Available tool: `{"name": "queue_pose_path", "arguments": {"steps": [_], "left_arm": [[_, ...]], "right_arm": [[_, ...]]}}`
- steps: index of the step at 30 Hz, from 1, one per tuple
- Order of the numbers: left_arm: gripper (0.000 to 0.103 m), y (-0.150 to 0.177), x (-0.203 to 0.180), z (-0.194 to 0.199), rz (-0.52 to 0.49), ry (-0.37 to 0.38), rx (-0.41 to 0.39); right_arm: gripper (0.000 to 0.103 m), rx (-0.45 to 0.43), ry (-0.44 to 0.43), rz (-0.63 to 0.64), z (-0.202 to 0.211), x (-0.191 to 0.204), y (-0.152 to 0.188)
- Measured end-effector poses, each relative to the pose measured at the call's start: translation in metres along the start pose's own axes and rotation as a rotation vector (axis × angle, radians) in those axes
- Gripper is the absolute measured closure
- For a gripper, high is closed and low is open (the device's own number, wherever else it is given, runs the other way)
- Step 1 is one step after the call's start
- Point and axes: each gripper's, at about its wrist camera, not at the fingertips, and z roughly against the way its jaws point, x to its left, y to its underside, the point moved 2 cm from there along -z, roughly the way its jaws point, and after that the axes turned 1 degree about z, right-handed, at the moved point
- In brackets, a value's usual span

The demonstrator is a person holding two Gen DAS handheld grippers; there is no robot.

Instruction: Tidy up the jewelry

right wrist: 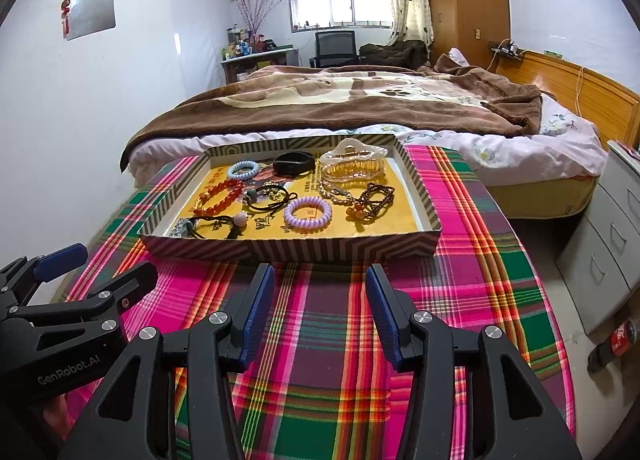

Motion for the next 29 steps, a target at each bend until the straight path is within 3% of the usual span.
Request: {"name": "queue_pose_path", "arguments": {"steps": [29], "left_arm": [[0.011,0.0008,0.0014,-0.0022,0.007,0.013,0.013]], "right_arm": [[0.055,0.008,-0.001,0.001,-0.0016,0.0015,0.0027]]}}
